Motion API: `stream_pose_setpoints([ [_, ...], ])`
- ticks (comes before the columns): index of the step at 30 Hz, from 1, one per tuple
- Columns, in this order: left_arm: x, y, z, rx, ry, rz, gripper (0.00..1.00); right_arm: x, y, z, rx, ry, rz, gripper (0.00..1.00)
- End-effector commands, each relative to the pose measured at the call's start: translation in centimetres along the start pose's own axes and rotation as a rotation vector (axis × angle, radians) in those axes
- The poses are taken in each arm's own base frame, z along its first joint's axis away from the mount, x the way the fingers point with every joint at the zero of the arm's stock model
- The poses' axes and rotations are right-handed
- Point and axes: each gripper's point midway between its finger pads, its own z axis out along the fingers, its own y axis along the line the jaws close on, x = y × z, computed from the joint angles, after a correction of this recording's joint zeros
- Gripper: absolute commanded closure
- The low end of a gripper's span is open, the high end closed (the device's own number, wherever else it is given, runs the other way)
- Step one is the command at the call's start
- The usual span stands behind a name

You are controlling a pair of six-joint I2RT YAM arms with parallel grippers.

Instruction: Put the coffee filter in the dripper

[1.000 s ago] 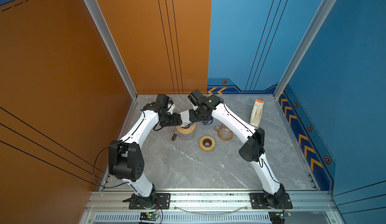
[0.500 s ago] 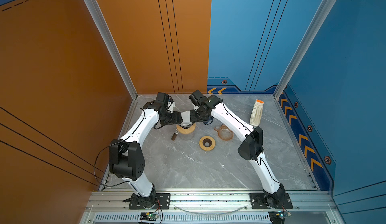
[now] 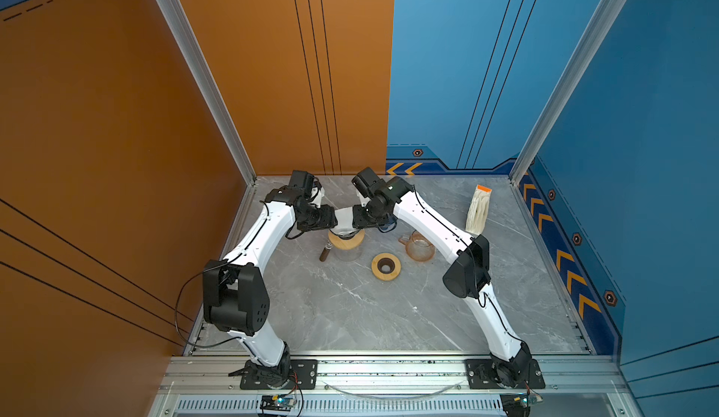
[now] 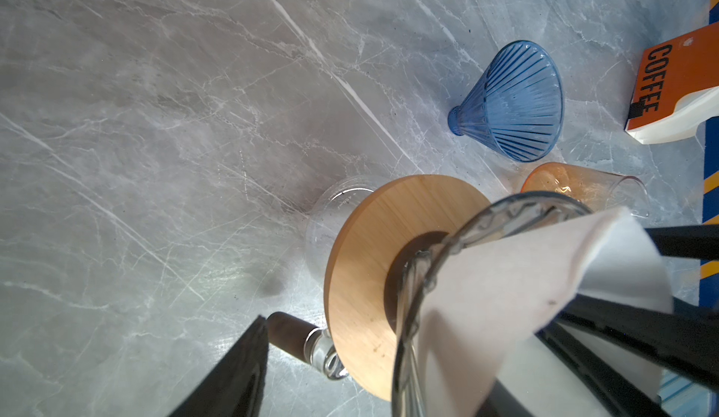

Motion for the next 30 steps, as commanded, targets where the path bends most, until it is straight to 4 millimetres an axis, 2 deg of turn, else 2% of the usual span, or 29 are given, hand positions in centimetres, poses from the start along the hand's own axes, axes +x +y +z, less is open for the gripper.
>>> stream_pose_setpoints([
  [1, 0.7, 0.8, 0.6, -0.02, 0.033, -0.011, 0.35, -1.0, 1.0, -1.9, -0.043, -0.045, -0.01, 0.52],
  [6, 0.8, 1.0, 1.0, -0.031, 0.045, -0.005, 0.35, -2.0, 1.5, -3.8, -0.028, -0.117, -0.037, 0.5],
  [13, 1.3, 1.1, 1.6, -0.041, 0.062, 0.001, 0.35, -2.8, 1.0, -5.8, 0.014, -0.181, -0.038, 0.49],
  [17, 1.1, 0.9, 1.5, -0.036, 0.058, 0.006, 0.35, -2.7, 0.2, -5.5, 0.056, -0.181, -0.035, 0.49],
  [23, 1.1, 0.8, 1.5, -0.033, 0.06, 0.006, 0.35, -1.5, -1.0, -3.7, 0.106, -0.126, -0.03, 0.49],
  [30, 1.2, 0.8, 1.6, -0.033, 0.062, 0.007, 0.35, -0.9, -1.3, -2.4, 0.119, -0.093, -0.034, 0.49],
])
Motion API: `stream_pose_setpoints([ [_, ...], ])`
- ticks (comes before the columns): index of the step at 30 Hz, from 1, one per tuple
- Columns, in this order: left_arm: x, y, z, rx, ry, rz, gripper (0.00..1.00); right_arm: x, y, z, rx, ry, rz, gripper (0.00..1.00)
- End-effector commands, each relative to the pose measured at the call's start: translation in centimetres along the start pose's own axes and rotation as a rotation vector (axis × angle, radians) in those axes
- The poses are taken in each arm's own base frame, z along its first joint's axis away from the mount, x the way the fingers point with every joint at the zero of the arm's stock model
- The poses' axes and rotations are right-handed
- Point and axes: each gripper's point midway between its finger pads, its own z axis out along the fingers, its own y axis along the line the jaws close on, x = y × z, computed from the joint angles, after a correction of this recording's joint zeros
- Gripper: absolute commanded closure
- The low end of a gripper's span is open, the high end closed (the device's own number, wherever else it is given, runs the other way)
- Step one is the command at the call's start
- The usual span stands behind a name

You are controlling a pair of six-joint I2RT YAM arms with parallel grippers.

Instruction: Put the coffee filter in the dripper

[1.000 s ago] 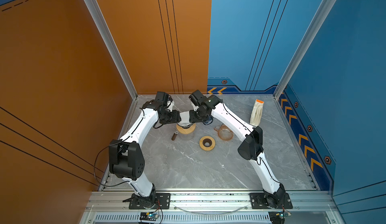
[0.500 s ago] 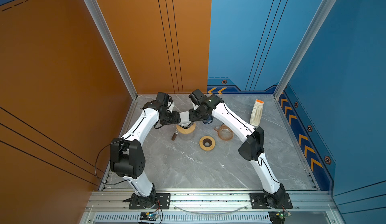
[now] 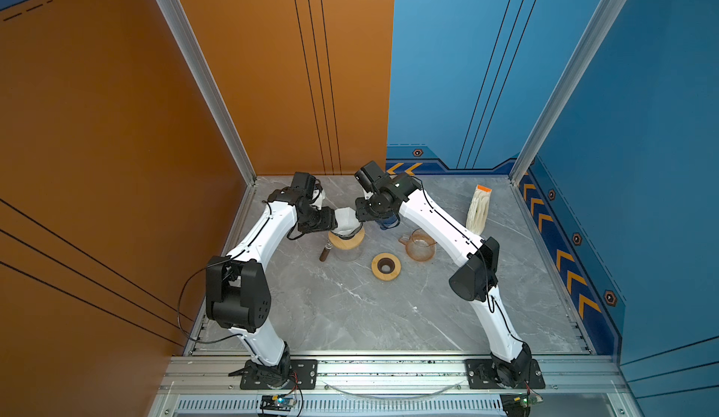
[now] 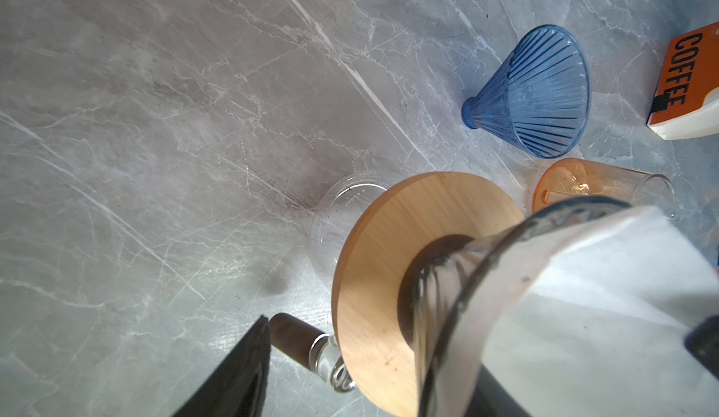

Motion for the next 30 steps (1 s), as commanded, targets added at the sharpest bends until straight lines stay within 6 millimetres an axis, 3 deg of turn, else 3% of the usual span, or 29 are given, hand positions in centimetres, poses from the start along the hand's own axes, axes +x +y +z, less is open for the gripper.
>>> stream_pose_setpoints([
  [1, 0.8, 0.4, 0.6, -0.018, 0.037, 0.011, 0.35, 1.3, -0.7, 1.4, 0.047, 0.047, -0.018, 0.49],
  [19, 1.2, 0.5, 1.5, -0.024, 0.062, 0.012, 0.35, 2.4, -1.1, 3.1, 0.068, 0.091, -0.033, 0.49],
  [30, 0.3, -0.3, 0.2, -0.005, 0.022, 0.011, 0.34, 2.0, -0.2, 2.2, 0.01, 0.089, -0.025, 0.49],
])
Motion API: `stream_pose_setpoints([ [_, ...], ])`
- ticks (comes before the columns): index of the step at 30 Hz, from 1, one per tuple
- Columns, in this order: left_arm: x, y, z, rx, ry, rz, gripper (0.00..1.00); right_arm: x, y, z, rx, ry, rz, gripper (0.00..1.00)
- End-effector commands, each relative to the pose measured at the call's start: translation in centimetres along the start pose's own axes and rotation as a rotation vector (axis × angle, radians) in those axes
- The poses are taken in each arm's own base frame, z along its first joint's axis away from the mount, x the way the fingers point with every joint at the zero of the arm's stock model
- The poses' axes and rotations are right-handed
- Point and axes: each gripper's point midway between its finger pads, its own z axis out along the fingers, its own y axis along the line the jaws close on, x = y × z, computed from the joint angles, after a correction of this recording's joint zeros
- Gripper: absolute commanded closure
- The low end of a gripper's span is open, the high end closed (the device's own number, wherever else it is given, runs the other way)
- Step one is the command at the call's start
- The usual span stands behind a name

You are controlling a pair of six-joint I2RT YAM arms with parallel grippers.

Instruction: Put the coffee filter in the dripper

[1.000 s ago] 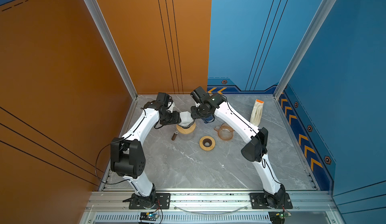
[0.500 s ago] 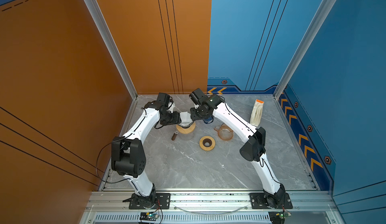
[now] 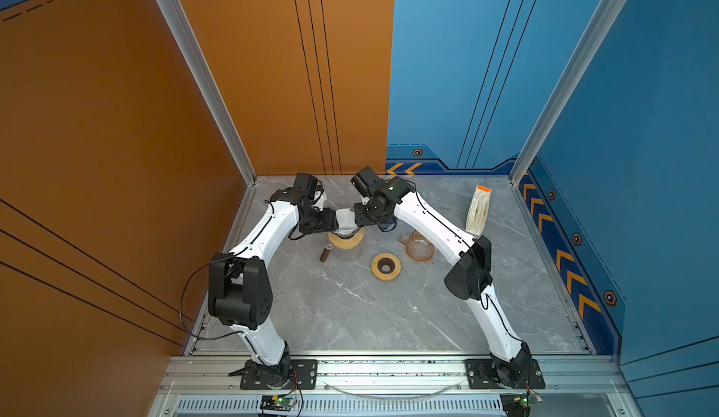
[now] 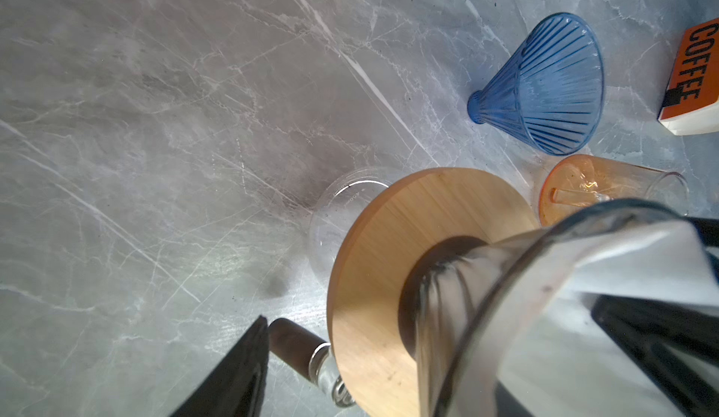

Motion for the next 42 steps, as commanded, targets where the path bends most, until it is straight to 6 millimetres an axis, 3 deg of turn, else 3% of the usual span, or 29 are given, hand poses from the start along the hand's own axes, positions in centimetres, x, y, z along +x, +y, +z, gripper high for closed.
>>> stream_pose_setpoints([
  [1, -0.1, -0.4, -0.7, 0.001, -0.006, 0.01, 0.33, 0.6, 0.2, -0.7, -0.02, 0.027, -0.011, 0.49],
  [9, -1.2, -1.4, -3.0, 0.023, -0.07, 0.013, 0.26, -0.8, 1.0, -3.2, -0.079, -0.032, 0.004, 0.48],
  [28, -2.4, -3.0, -8.0, 0.063, -0.199, 0.007, 0.16, -1.6, 1.7, -6.7, -0.121, -0.089, -0.002, 0.46],
  [38, -1.7, -4.8, -12.4, 0.101, -0.299, 0.075, 0.15, -1.3, 1.3, -8.8, -0.128, -0.136, 0.018, 0.45],
  [40, -1.3, -5.0, -13.0, 0.106, -0.312, 0.085, 0.15, -1.4, 1.0, -10.3, -0.129, -0.169, 0.022, 0.45],
  [42, -0.8, -5.3, -13.4, 0.113, -0.32, 0.097, 0.1, -1.1, 0.8, -10.7, -0.118, -0.181, 0.021, 0.45],
])
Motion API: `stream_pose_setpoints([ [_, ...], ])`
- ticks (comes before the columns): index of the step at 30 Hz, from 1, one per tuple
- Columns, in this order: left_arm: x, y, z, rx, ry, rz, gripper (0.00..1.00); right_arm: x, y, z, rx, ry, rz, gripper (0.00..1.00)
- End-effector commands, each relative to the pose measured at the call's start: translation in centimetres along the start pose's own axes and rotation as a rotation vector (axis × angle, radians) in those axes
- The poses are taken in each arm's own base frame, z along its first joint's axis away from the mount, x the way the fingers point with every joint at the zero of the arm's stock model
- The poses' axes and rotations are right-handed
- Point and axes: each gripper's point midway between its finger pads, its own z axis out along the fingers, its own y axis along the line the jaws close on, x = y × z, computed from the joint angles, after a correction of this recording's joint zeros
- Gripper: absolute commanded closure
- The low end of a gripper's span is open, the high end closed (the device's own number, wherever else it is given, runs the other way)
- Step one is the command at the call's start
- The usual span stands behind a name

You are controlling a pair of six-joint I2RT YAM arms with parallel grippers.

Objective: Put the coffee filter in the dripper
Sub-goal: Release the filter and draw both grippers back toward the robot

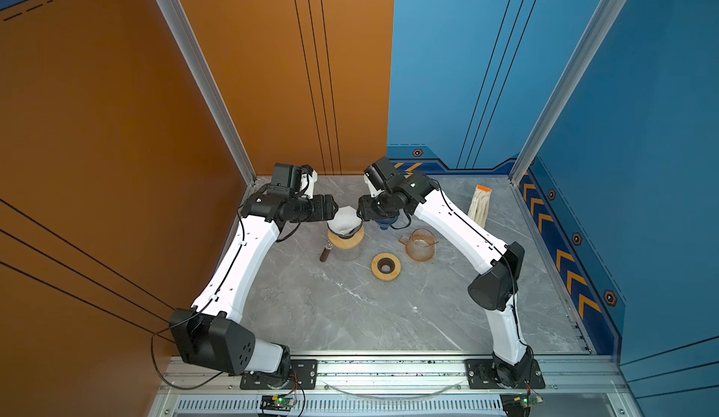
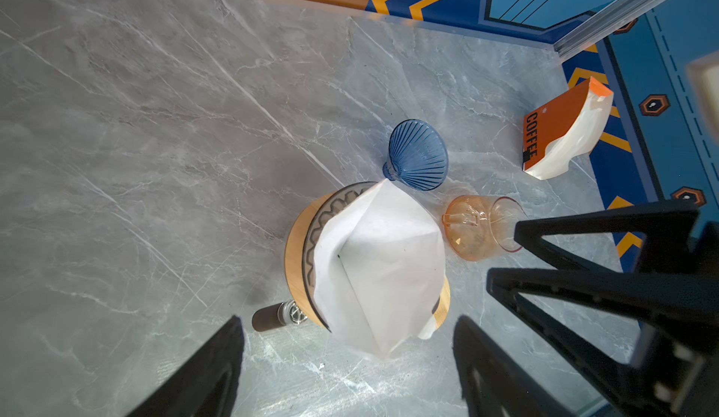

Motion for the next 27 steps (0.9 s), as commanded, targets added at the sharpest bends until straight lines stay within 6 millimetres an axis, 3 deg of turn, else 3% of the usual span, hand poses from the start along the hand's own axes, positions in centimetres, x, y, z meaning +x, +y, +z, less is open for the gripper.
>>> stream_pose_setpoints([
  [1, 0.8, -1.0, -1.3, 0.028, -0.004, 0.031, 0.1, -0.9, 0.1, -2.5, 0.001, -0.084, 0.008, 0.45],
  [16, 6.2, -4.4, -3.9, 0.108, -0.004, 0.147, 0.11, 3.5, -3.0, -6.5, 0.0, -0.237, 0.13, 0.45],
  [23, 9.6, -5.7, -4.0, 0.141, -0.021, 0.161, 0.12, 7.7, -5.7, -6.6, -0.036, -0.267, 0.272, 0.45],
  [27, 12.1, -5.7, -3.3, 0.122, -0.018, 0.163, 0.21, 10.7, -7.2, -5.7, -0.046, -0.235, 0.333, 0.45],
])
